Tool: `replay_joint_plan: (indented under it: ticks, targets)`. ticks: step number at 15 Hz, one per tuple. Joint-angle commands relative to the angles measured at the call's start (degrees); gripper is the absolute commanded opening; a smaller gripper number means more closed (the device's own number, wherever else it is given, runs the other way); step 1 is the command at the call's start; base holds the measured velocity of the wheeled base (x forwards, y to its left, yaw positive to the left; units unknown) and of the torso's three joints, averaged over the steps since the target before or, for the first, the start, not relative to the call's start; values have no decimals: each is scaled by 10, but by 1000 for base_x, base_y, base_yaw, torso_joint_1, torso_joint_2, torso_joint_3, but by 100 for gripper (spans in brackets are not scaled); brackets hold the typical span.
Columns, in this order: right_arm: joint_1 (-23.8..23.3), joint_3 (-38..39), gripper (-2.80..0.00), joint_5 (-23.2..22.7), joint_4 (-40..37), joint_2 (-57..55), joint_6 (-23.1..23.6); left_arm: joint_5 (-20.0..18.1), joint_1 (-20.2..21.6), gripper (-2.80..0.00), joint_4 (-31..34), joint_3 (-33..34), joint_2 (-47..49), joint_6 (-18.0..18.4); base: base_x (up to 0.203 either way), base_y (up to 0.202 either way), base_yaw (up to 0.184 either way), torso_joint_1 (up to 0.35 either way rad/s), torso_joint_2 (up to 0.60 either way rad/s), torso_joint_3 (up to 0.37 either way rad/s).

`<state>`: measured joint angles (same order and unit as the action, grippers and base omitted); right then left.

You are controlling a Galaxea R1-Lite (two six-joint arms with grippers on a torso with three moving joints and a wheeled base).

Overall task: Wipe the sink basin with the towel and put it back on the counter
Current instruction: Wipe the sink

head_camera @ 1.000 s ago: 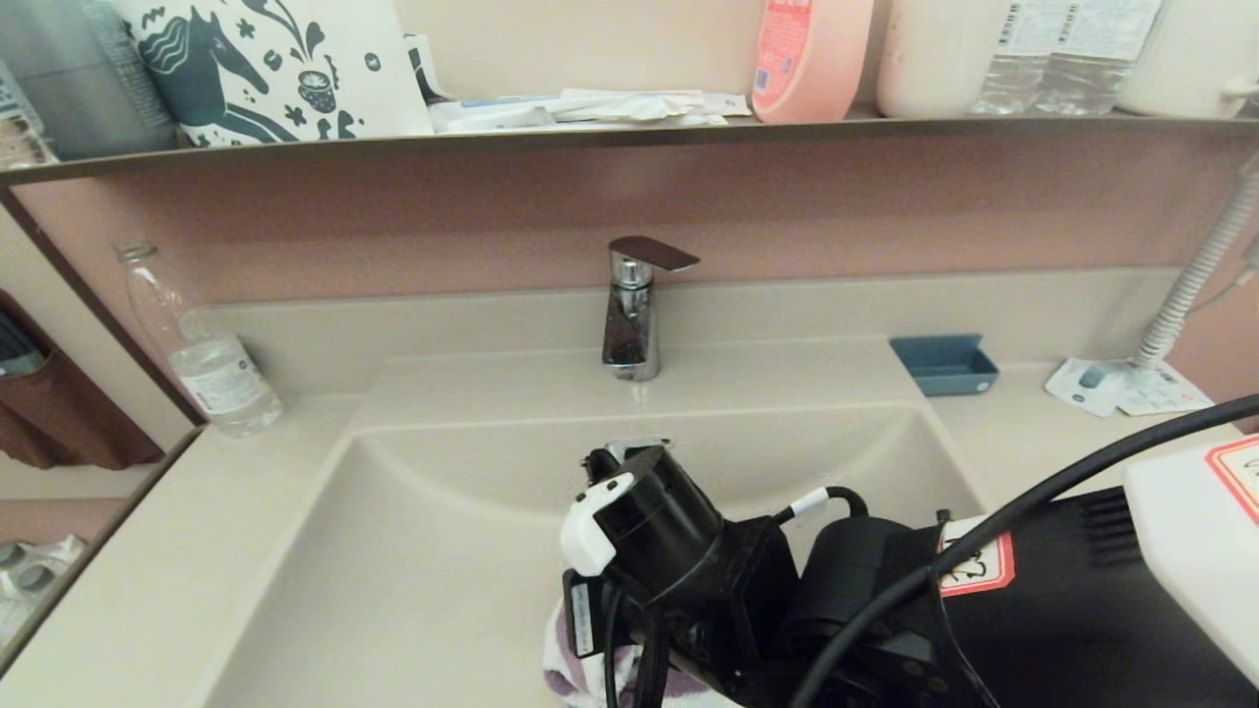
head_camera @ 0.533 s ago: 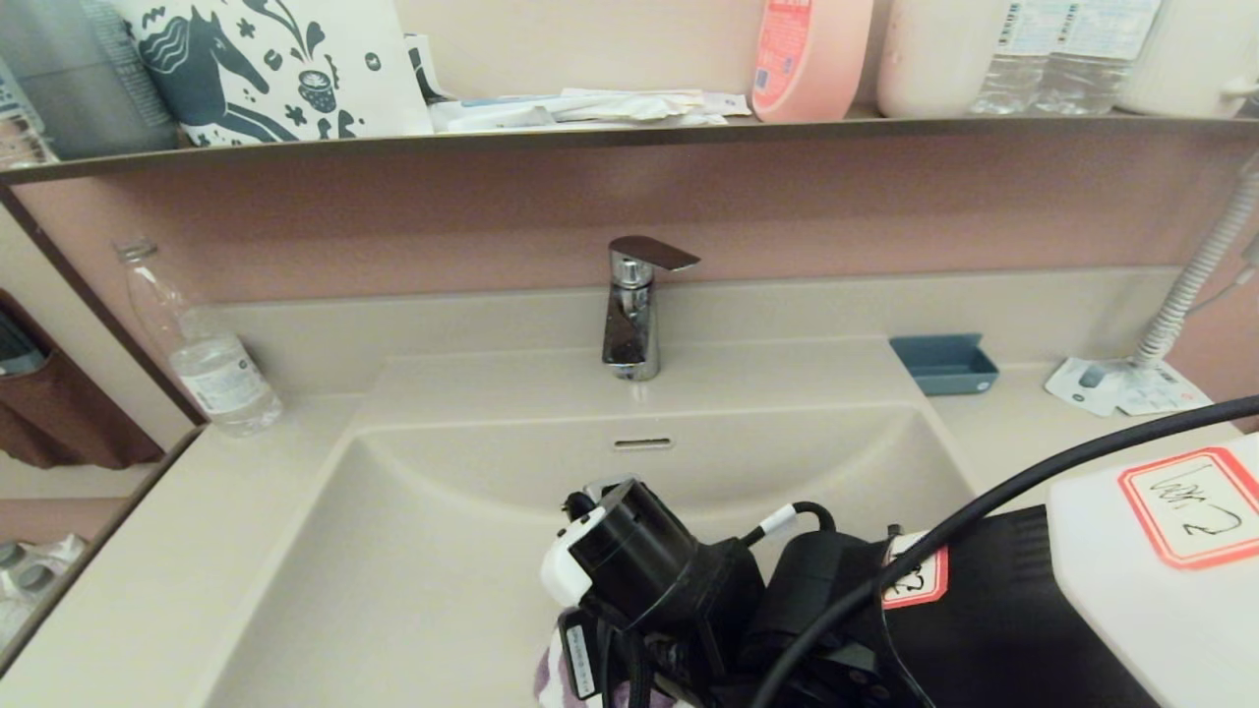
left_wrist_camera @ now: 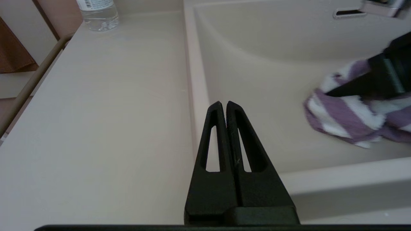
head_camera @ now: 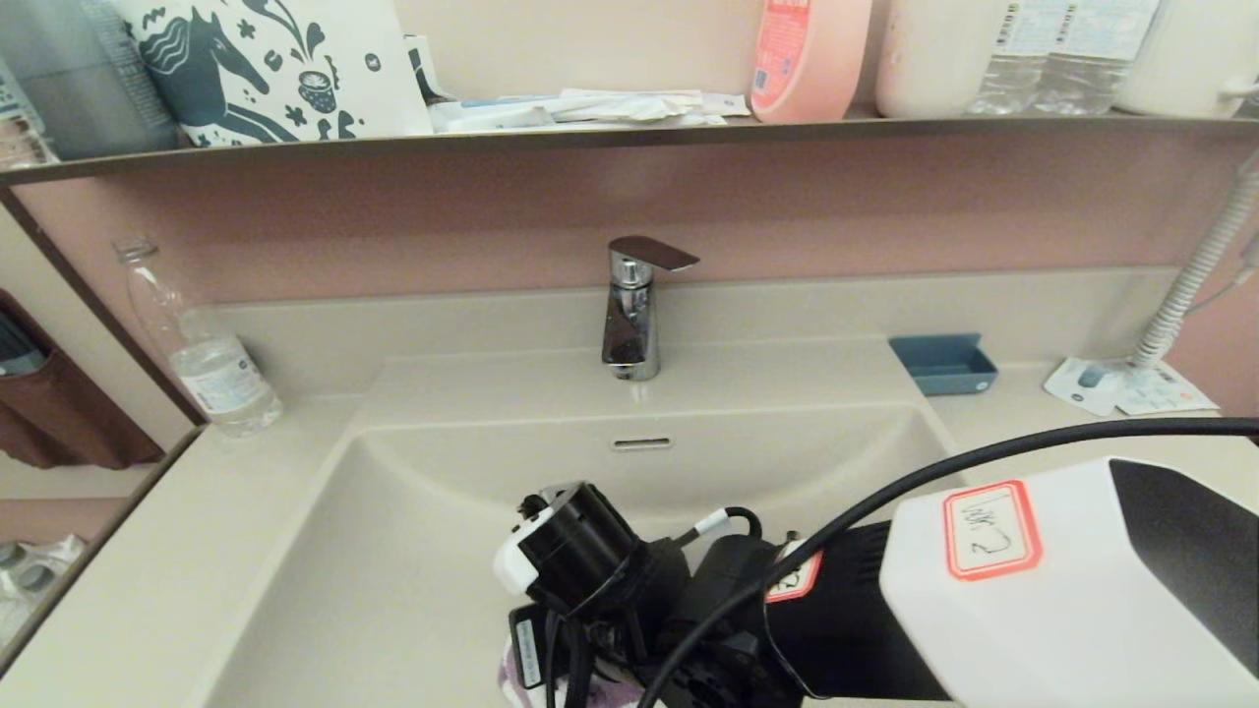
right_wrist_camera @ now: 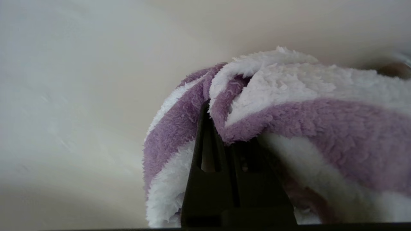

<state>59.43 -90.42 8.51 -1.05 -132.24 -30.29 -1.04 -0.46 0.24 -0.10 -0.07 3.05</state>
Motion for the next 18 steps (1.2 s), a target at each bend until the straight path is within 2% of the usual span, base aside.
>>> replay_joint_plan:
  ticks: [1,2,4,5,8,11,14,18]
  targets:
    - [1,-55,-280,-1,1,-51,-1,0,0,-280,0,0,1,0,0,0,0,0,0,0]
    - [-3,-78,-280,3,9,-68,0,0,0,-280,0,0,1,0,0,0,0,0,0,0]
    - [-15,-94,-280,32,73,-92,8,0,0,-280,0,0,1,0,0,0,0,0,0,0]
    - [-24,-95,-280,49,96,-99,30,0,0,-280,0,0,1,0,0,0,0,0,0,0]
    - [-42,-95,-280,84,103,-102,57,0,0,-280,0,1,1,0,0,0,0,0,0,0]
    - [-58,-90,-280,146,100,-98,93,0,0,-280,0,0,1,0,0,0,0,0,0,0]
    - [-70,-57,-280,174,98,-74,111,0,0,-280,0,0,1,0,0,0,0,0,0,0]
    - [-94,27,-280,205,100,-22,120,0,0,-280,0,0,1,0,0,0,0,0,0,0]
